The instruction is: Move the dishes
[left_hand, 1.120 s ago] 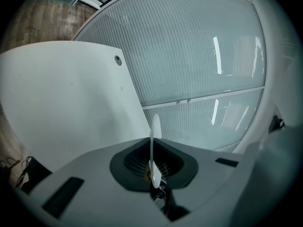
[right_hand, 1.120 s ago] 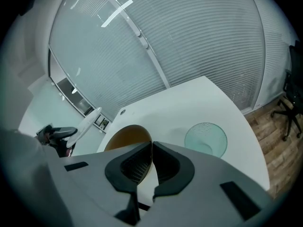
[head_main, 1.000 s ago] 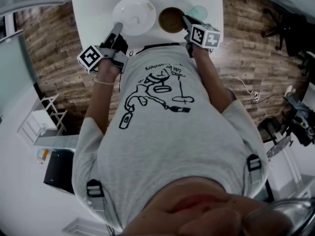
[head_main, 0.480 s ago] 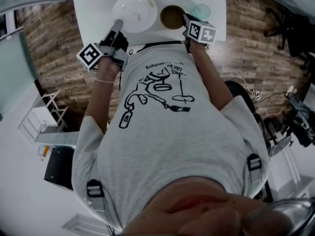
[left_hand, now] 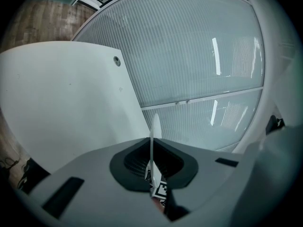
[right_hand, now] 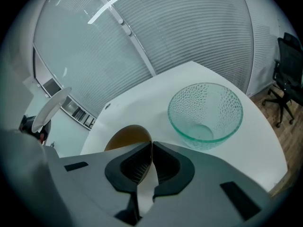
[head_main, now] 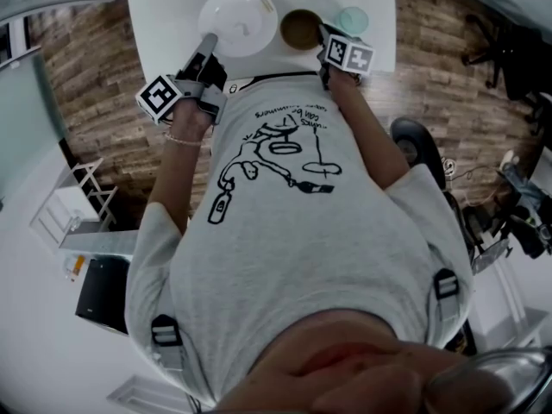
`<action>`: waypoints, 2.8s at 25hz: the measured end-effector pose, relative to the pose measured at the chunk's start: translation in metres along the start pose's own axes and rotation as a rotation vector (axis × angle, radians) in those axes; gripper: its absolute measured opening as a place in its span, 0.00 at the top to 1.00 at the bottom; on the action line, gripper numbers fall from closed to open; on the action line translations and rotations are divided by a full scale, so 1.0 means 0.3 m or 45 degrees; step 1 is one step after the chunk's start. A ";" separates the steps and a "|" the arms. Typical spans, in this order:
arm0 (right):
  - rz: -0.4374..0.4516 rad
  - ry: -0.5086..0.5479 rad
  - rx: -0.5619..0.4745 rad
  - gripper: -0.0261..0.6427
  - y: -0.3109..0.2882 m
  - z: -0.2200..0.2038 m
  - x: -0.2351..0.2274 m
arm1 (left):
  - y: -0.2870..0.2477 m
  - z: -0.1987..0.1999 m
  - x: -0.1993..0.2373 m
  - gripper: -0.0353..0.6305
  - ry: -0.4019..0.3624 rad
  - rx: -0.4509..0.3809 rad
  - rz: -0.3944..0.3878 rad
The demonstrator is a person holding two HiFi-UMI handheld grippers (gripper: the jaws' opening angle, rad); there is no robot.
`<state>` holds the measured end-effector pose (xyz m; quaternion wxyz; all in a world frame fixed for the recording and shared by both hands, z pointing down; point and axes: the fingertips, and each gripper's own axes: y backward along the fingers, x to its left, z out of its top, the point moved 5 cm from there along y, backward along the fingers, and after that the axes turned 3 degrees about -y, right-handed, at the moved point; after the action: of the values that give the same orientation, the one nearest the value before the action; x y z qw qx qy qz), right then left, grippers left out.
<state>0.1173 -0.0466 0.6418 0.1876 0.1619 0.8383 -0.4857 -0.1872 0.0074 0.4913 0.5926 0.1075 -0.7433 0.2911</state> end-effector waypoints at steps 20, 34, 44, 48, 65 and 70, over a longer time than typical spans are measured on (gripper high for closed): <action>-0.049 0.080 0.001 0.90 -0.045 -0.020 -0.036 | 0.001 -0.004 0.012 0.93 -0.002 -0.003 0.007; -0.038 0.076 0.021 0.89 -0.029 -0.023 -0.020 | 0.001 -0.008 0.025 0.93 0.013 0.003 -0.008; -0.069 0.153 0.005 0.89 0.036 -0.017 -0.007 | 0.003 -0.014 0.072 0.93 0.010 0.008 0.018; -0.058 0.208 -0.020 0.89 0.083 -0.006 0.019 | 0.008 -0.027 0.106 0.93 0.006 0.010 0.039; 0.193 0.478 -0.141 0.90 0.222 0.090 0.228 | -0.019 -0.041 0.334 0.93 -0.024 0.042 0.168; 0.292 0.568 -0.164 0.90 0.246 0.100 0.287 | -0.038 -0.050 0.382 0.93 -0.038 0.049 0.200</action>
<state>0.0801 -0.0301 0.5320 0.0619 0.3468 0.8643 -0.3589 -0.2006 0.0279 0.6047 0.5546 0.0647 -0.7525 0.3494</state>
